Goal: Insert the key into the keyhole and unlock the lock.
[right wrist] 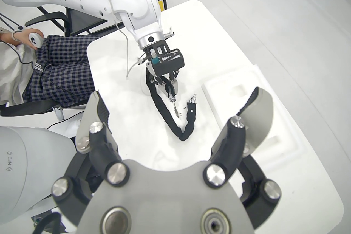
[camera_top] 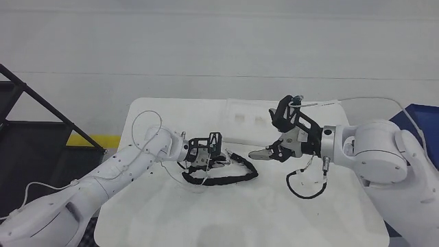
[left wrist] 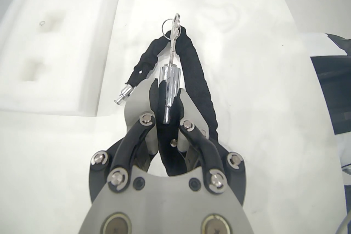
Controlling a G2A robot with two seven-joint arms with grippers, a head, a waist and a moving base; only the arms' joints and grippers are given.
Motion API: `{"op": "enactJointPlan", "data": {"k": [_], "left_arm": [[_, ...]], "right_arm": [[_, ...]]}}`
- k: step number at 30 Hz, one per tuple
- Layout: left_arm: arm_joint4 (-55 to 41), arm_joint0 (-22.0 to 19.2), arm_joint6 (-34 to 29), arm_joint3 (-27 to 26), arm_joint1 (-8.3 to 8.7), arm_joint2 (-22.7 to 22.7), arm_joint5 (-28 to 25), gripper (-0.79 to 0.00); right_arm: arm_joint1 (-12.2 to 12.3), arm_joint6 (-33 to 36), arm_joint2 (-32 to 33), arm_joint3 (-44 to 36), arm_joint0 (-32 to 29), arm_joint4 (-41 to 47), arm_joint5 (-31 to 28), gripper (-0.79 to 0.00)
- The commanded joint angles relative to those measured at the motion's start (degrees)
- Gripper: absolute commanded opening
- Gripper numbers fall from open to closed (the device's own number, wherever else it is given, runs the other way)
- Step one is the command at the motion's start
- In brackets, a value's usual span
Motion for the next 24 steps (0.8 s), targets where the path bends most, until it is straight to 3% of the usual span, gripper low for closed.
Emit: {"op": "enactJointPlan", "data": {"k": [1, 6, 12, 18, 24], "left_arm": [[0.2, -0.1, 0.3, 1.2, -0.70, 0.4, -0.9, 0.000], [0.0, -1.0, 0.9, 3.4, -2.02, 0.2, -2.7, 0.000], [0.3, -3.3, 5.5, 4.8, -2.25, -2.1, -5.1, 0.000], [-0.4, -8.5, 10.8, 3.9, -0.59, -4.4, -5.1, 0.000], [-1.6, -16.1, 10.7, 2.7, 1.65, -4.3, -5.1, 0.000]], "right_arm": [[0.0, -0.2, -0.4, 0.9, 0.1, 0.2, -0.4, 0.000], [-0.2, -1.3, -1.7, 4.1, 0.8, 1.5, -2.9, 0.000], [-0.6, -2.5, -4.0, 9.7, 3.0, 3.5, -8.6, 0.000], [-1.2, -6.3, -5.1, 15.6, 7.4, 3.0, -16.6, 0.000], [-1.9, -10.2, -6.1, 24.2, 13.7, 2.0, -23.5, 0.000]]}}
